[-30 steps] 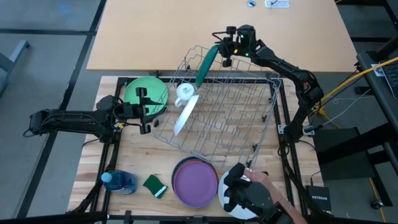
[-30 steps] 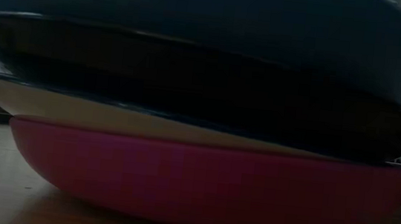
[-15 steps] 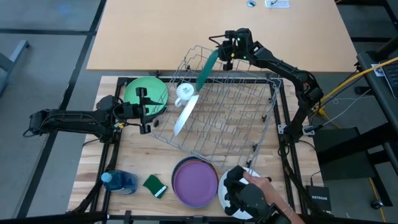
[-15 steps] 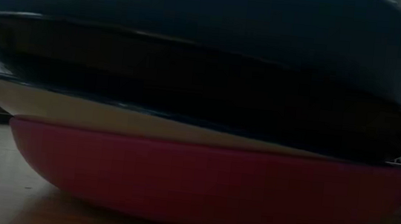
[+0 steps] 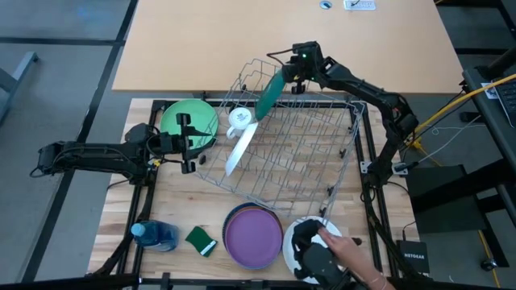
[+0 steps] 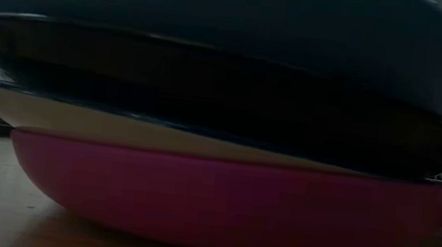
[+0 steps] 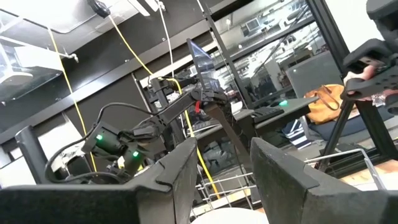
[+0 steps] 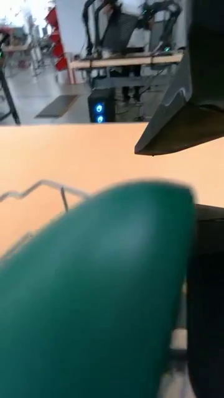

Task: Sort dishes
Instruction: Put the dark green plate in the dish rack

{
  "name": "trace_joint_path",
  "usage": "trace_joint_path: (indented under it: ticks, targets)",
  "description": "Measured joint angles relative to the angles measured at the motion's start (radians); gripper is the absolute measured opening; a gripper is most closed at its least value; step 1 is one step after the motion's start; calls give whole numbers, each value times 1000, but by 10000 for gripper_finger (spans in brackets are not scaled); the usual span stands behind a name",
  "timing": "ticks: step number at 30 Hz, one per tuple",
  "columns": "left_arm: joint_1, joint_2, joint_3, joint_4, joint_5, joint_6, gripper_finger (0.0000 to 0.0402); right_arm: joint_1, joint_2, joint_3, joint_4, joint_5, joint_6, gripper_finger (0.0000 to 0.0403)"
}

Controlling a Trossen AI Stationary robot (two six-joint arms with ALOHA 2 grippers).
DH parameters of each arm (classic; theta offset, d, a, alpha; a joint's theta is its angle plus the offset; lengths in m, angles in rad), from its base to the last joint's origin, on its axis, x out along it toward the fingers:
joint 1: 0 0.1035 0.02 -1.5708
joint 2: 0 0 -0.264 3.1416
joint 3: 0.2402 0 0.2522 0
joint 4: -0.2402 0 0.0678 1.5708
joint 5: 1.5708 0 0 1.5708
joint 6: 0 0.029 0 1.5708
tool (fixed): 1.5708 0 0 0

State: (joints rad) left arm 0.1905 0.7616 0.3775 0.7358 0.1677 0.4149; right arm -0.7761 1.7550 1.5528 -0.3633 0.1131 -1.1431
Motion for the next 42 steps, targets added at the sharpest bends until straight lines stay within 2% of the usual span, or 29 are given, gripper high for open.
trace_joint_path:
  ticks: [6, 12, 20, 30, 42]
  targets:
    - [0, 0, 0, -3, 0, 0, 141, 35, 0, 0, -31, 30, -24, 132]
    - [0, 0, 0, -25, 0, 0, 141, 58, 0, 0, -33, 162, -66, 131]
    - [0, 0, 0, -26, 0, 0, 141, 57, 0, 1, -58, 246, -66, 131]
    - [0, 0, 0, -29, 0, 0, 141, 57, 0, 1, -128, 254, -32, 131]
    - [0, 0, 0, -29, 0, 0, 141, 64, -24, 0, -61, 237, -32, 131]
